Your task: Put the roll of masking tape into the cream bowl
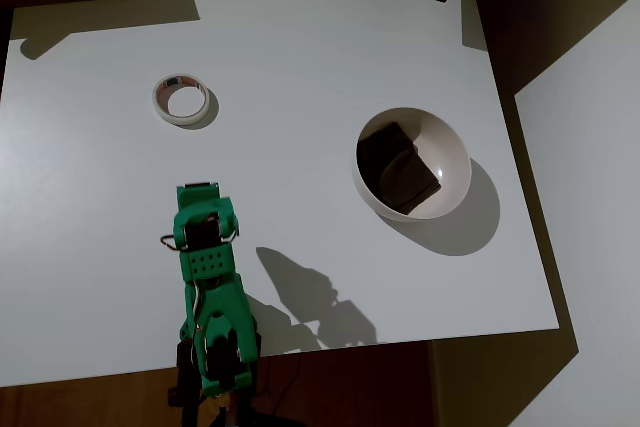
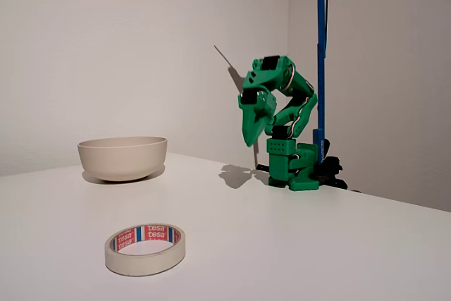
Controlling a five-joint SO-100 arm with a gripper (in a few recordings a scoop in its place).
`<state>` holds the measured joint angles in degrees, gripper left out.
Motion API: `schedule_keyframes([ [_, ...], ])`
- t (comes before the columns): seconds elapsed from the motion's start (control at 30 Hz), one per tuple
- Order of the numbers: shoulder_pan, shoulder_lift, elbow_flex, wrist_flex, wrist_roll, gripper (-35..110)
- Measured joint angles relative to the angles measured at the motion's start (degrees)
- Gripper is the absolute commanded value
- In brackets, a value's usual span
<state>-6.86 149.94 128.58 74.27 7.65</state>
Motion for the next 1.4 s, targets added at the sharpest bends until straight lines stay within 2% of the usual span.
schedule_keyframes([
  [0.3,1.05,-32.43,-37.53,9.05,2.02,-8],
  [0.53,3.69,-63.98,-71.81,19.34,3.08,-8],
  [0.73,3.34,-81.91,-92.37,20.57,2.64,-8],
  [0.93,2.02,-88.51,-97.29,16.52,1.93,5],
  [1.4,-5.01,-95.1,-98.17,4.13,-1.93,12],
])
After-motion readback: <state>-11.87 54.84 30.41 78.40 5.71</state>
